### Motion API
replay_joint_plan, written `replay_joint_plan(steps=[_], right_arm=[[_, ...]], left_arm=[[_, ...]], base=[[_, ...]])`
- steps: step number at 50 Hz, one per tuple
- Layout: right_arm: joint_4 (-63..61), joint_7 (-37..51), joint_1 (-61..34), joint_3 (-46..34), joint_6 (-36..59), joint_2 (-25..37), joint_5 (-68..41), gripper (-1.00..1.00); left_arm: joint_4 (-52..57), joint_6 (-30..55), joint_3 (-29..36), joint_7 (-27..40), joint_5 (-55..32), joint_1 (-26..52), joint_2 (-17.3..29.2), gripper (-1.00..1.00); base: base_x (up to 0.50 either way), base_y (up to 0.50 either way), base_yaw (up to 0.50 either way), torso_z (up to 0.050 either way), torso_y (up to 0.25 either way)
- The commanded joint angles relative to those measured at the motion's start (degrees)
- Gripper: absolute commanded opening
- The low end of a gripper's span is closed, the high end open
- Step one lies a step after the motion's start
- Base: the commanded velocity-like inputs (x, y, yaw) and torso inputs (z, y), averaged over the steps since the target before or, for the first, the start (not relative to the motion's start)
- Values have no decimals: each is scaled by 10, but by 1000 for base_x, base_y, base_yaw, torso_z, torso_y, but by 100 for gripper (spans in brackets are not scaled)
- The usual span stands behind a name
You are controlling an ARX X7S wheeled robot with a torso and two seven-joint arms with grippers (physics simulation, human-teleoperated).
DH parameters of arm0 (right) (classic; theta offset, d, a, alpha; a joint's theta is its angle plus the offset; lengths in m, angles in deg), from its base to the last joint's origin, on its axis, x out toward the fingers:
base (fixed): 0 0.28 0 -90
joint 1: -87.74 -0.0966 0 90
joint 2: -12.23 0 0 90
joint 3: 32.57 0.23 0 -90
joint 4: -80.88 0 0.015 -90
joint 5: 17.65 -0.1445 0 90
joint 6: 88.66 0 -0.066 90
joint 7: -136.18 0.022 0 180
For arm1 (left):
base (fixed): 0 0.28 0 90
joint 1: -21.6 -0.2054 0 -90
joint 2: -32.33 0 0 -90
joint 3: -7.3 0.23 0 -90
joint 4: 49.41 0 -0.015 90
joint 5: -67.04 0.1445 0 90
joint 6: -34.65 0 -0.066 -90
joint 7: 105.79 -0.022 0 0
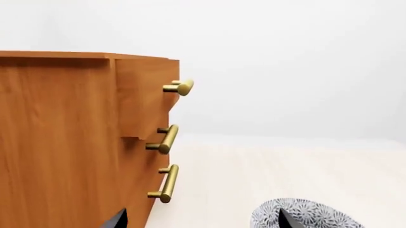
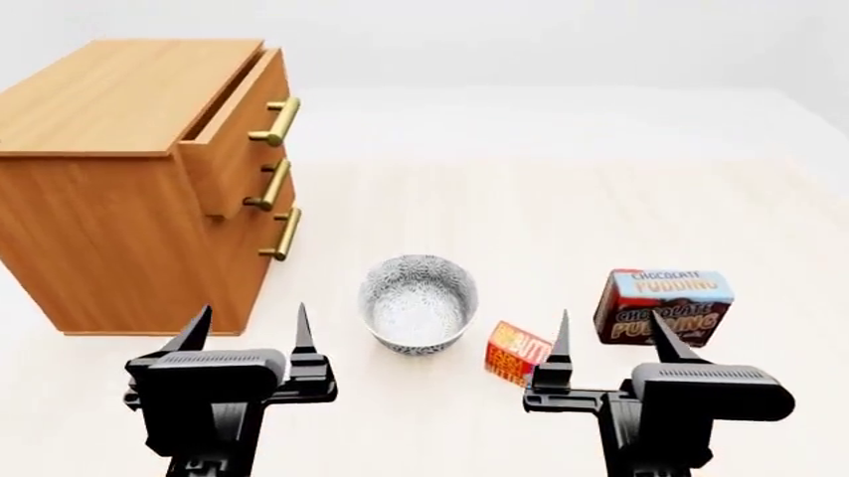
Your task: Put the butter at the back in the top drawer of the cabinet and close it.
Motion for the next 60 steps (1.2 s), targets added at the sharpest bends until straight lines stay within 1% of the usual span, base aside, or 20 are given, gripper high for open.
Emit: replay_joint_plan(steps=[1, 13, 24, 30, 37, 45, 49, 53, 54, 56, 58, 59, 60], right_arm=[[-1, 4, 2, -1, -6, 5, -9, 100], [-1, 10, 5, -2, -15, 9, -15, 100], [1, 21, 9, -2, -38, 10, -13, 100], [-3, 23, 9, -4, -32, 13, -16, 100], [-3, 27, 13, -4, -42, 15, -17, 100], [-4, 29, 13, -5, -42, 19, -23, 100], [-6, 29, 14, -4, -42, 20, -28, 100], [-8, 30, 14, -1, -41, 22, -33, 100], [-8, 31, 13, -1, -41, 23, -34, 100], [-8, 31, 13, 0, -41, 23, -36, 100], [-9, 32, 13, 1, -40, 24, -38, 100], [-9, 33, 13, 2, -40, 24, -39, 100], [-10, 34, 12, 3, -39, 23, -41, 100]], left_arm=[[-1, -5, 5, 7, -6, -2, 6, 100], [-2, -6, 10, 12, -13, -2, 12, 100], [5, -4, 14, 20, -17, -5, 18, 100], [24, 7, 17, 26, -17, -11, 24, 100], [76, 40, 20, 36, -22, -23, 37, 100], [180, 109, 14, 47, -46, -38, 61, 100], [247, 155, -2, 55, -76, -42, 71, 100], [298, 210, -23, 69, -120, -26, 79, 100], [302, 214, -22, 91, -147, -16, 96, 100], [302, 207, -9, 173, -233, 16, 157, 100], [302, 204, 1, 245, -317, 55, 208, 100], [301, 209, -1, 270, -353, 74, 224, 100], [295, 234, -15, 296, -406, 105, 232, 100]], base=[[500, 0, 0, 0, 0], [483, 0, 0, 0, 0], [26, 0, 0, 0, 1], [64, 0, 0, 0, 0], [153, 0, 0, 0, 0], [0, 0, 0, 0, 0], [0, 0, 0, 0, 0], [0, 0, 0, 0, 0], [0, 0, 0, 0, 0], [0, 0, 0, 0, 0], [0, 0, 0, 0, 0], [0, 0, 0, 0, 0], [0, 0, 0, 0, 0]])
